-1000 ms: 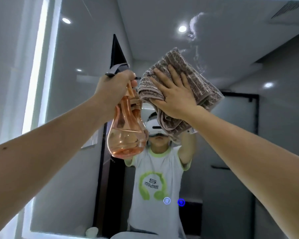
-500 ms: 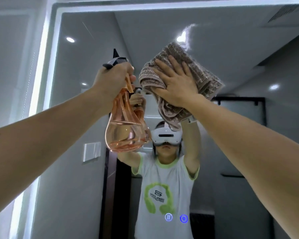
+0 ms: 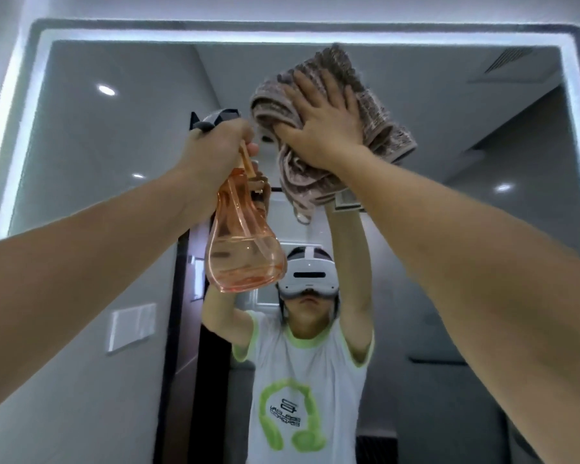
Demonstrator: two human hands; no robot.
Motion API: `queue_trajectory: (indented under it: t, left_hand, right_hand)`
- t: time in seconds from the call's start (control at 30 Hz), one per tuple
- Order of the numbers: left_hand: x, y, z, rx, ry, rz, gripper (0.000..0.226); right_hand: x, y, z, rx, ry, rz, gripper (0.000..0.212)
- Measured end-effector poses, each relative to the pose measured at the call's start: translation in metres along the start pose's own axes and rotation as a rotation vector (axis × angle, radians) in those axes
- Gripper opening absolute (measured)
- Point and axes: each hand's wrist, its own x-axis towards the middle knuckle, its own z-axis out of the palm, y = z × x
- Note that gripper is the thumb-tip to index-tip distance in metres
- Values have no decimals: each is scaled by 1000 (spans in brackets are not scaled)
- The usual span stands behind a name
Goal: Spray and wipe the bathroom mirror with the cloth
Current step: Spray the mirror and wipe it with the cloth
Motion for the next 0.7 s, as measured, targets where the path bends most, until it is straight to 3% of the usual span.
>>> queue_trajectory:
  t: [0.7]
  left_hand:
    - [-5,-4,113,-38,-67,-24,5]
  right_hand:
    - [-57,129,-23,-32,27,115,64]
